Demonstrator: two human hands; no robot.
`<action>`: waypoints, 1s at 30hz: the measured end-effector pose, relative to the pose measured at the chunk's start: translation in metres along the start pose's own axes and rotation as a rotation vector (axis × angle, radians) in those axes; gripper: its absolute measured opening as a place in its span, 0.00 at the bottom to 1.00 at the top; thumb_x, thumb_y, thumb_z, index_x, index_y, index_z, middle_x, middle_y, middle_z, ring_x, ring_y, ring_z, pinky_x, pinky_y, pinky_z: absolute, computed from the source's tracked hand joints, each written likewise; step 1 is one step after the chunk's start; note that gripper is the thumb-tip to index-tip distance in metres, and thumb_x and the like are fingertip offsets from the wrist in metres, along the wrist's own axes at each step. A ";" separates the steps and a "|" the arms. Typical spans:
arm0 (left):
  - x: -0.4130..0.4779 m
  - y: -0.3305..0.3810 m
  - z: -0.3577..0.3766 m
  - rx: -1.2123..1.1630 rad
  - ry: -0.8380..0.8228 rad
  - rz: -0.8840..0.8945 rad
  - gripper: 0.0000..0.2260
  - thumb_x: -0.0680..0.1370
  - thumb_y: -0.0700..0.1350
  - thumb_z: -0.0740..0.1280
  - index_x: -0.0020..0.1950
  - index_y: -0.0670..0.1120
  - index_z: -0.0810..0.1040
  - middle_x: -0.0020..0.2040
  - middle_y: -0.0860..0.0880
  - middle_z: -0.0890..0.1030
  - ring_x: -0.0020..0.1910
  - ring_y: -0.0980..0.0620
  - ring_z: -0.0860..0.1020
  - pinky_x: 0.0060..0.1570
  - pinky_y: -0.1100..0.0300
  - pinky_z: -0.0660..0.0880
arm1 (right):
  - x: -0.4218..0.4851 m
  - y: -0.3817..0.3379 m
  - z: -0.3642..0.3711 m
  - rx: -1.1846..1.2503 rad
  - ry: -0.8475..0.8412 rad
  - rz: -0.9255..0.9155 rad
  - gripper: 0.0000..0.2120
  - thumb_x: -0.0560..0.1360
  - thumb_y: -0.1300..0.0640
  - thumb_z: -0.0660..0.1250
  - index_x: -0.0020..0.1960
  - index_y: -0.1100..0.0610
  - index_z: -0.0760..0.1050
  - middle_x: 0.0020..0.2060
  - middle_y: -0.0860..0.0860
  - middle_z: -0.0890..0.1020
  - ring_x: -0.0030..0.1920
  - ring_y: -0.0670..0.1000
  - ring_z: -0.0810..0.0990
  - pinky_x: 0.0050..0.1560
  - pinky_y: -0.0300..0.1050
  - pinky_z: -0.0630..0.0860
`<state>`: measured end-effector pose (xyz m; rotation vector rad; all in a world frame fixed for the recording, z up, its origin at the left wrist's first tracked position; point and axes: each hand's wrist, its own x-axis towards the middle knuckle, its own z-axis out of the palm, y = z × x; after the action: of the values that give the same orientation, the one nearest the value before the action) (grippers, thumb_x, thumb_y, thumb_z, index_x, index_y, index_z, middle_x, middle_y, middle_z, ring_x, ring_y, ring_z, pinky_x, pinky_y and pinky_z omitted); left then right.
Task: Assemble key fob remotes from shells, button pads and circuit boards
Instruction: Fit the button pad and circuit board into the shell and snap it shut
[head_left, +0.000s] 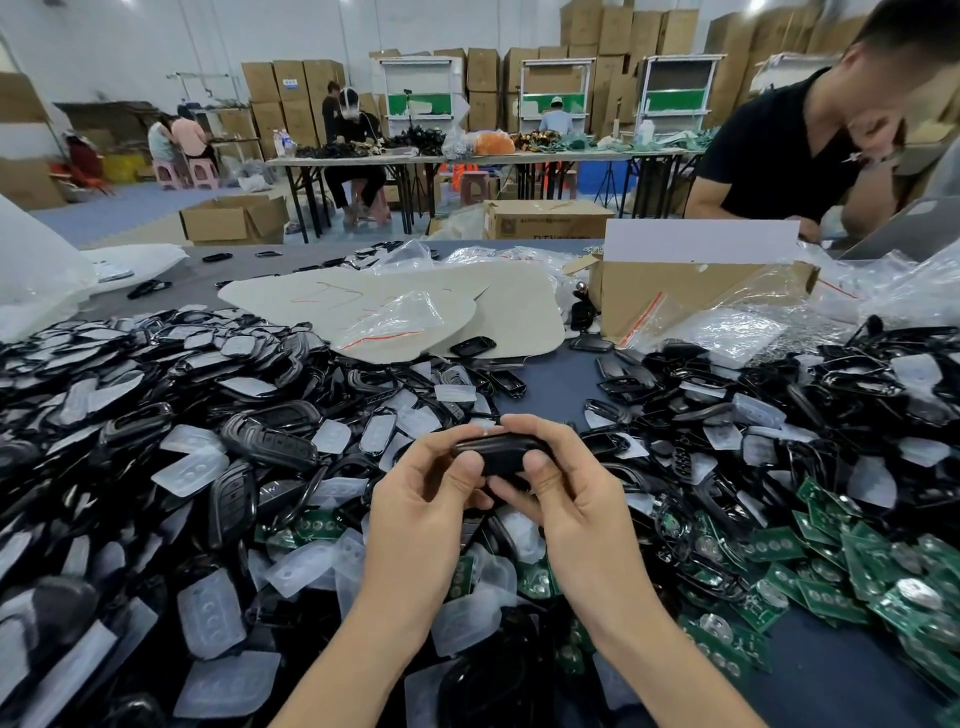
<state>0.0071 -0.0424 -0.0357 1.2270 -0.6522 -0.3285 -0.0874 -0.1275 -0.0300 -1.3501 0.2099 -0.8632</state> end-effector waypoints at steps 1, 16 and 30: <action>-0.001 0.001 0.000 0.039 0.003 0.031 0.07 0.75 0.49 0.68 0.51 0.57 0.84 0.49 0.50 0.86 0.42 0.54 0.82 0.42 0.63 0.78 | 0.000 0.000 0.000 0.002 -0.010 0.004 0.13 0.83 0.63 0.60 0.58 0.52 0.81 0.53 0.48 0.84 0.59 0.49 0.83 0.56 0.39 0.80; 0.000 0.011 -0.004 0.122 -0.117 0.052 0.10 0.75 0.48 0.69 0.54 0.50 0.84 0.47 0.51 0.86 0.40 0.58 0.81 0.42 0.67 0.77 | -0.001 -0.004 0.000 -0.075 0.003 -0.028 0.18 0.82 0.66 0.62 0.51 0.45 0.82 0.54 0.47 0.85 0.58 0.49 0.83 0.57 0.38 0.79; -0.004 0.009 -0.001 0.152 -0.033 0.111 0.06 0.78 0.40 0.68 0.53 0.47 0.83 0.45 0.54 0.86 0.40 0.61 0.81 0.42 0.71 0.75 | 0.001 -0.005 -0.001 -0.034 -0.043 -0.017 0.15 0.80 0.65 0.64 0.51 0.47 0.84 0.52 0.48 0.86 0.55 0.50 0.85 0.54 0.37 0.80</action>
<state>0.0037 -0.0371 -0.0285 1.3262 -0.7816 -0.2095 -0.0891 -0.1290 -0.0255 -1.4023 0.1803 -0.8472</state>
